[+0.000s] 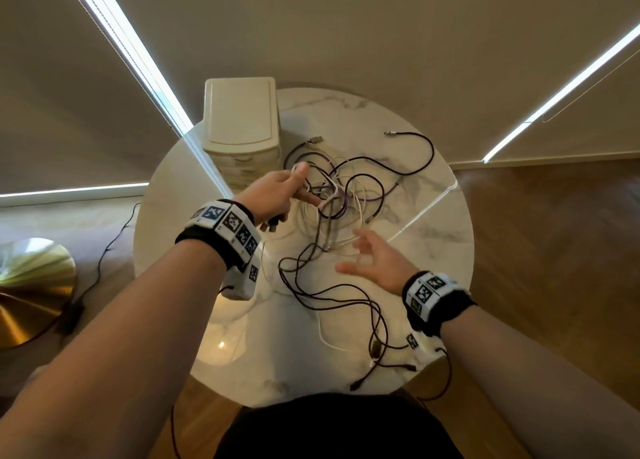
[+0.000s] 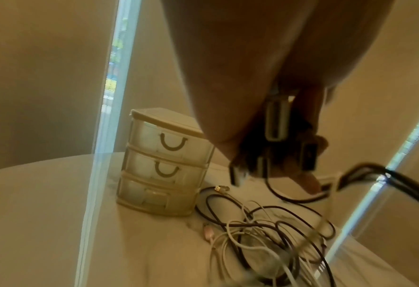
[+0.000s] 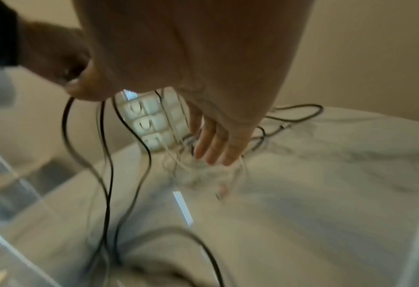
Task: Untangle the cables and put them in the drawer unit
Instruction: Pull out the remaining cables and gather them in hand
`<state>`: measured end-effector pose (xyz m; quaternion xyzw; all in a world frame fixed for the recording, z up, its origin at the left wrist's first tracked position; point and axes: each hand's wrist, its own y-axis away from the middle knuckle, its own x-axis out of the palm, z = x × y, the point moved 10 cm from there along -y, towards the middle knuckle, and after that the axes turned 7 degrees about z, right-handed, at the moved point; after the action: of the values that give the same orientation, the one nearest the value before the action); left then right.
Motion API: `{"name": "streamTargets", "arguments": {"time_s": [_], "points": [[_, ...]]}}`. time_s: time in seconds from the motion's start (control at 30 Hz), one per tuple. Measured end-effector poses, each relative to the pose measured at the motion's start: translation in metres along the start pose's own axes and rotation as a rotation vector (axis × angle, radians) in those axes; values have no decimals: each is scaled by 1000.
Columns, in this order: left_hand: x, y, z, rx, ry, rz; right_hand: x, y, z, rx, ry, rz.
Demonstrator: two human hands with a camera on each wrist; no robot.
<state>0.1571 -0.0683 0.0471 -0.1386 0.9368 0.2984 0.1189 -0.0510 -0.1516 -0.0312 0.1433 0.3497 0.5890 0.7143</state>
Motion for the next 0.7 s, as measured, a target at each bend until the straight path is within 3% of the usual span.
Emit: {"name": "streamTargets", "arguments": {"time_s": [0.1, 0.2, 0.3, 0.43, 0.57, 0.7], "points": [[15, 9, -22, -52, -356, 21, -39, -4, 67, -229, -93, -202], [22, 6, -34, -34, -432, 58, -45, -16, 120, -303, 219, -181], [19, 3, -44, 25, -315, 45, -43, -32, 142, -328, 400, -199], [6, 1, -50, 118, -186, -27, -42, -35, 140, -362, 111, -174], [-8, 1, -45, 152, 252, -73, -36, -27, 120, -281, -9, -232], [-12, -4, -43, 174, 408, -96, 1, -30, 76, -192, -36, -57]]}}
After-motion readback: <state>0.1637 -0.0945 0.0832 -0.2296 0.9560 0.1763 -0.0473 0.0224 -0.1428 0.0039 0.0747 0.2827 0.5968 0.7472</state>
